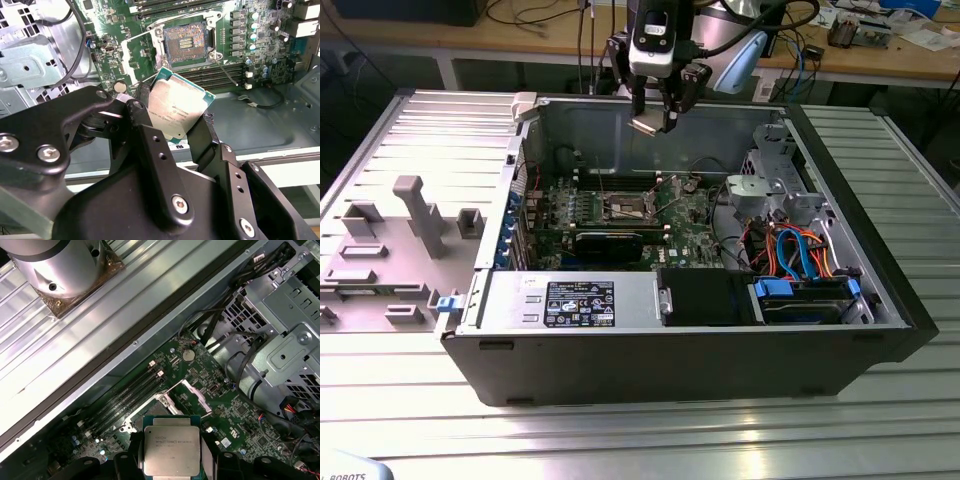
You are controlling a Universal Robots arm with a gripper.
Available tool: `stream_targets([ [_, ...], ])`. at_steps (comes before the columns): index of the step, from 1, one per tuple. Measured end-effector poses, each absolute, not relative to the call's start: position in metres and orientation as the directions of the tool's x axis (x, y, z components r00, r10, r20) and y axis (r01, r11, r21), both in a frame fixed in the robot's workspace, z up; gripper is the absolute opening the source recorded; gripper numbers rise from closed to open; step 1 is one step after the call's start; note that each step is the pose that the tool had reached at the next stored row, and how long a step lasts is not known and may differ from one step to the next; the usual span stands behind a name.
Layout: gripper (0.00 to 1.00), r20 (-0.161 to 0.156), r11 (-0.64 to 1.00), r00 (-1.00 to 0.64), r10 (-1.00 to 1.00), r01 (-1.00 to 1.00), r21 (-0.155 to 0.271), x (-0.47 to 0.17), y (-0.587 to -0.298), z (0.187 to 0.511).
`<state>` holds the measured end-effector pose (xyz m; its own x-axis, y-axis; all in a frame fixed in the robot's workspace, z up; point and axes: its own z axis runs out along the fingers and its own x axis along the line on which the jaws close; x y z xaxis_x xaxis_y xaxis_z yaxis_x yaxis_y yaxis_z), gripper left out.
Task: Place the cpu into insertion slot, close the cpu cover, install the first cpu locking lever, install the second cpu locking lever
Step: 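Place the cpu into insertion slot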
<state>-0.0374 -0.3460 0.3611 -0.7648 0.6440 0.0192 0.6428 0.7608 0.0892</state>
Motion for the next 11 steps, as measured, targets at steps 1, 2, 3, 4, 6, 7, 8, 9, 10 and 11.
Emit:
stream_targets([
  [1,0.55,0.019,0.759,-0.763,0.646,0.645,0.089,-0.0374,-0.3459,0.3611],
  [2,0.55,0.019,0.753,-0.757,0.653,0.652,0.089,-0.0374,-0.3460,0.3611],
  [3,0.55,0.019,0.748,-0.752,0.659,0.658,0.089,-0.0374,-0.3459,0.3611],
  [4,0.55,0.019,0.743,-0.747,0.665,0.664,0.089,-0.0374,-0.3459,0.3611],
  [6,0.55,0.019,0.726,-0.730,0.684,0.682,0.089,-0.0374,-0.3459,0.3610],
  [7,0.55,0.019,0.715,-0.719,0.694,0.693,0.089,-0.0374,-0.3459,0.3610],
  [8,0.55,0.019,0.707,-0.711,0.703,0.701,0.089,-0.0374,-0.3459,0.3610],
  [9,0.55,0.019,0.698,-0.702,0.712,0.711,0.089,-0.0374,-0.3459,0.3610],
  [10,0.55,0.019,0.687,-0.691,0.722,0.721,0.089,-0.0374,-0.3459,0.3609],
  [11,0.55,0.019,0.670,-0.674,0.739,0.737,0.089,-0.0374,-0.3459,0.3609],
])
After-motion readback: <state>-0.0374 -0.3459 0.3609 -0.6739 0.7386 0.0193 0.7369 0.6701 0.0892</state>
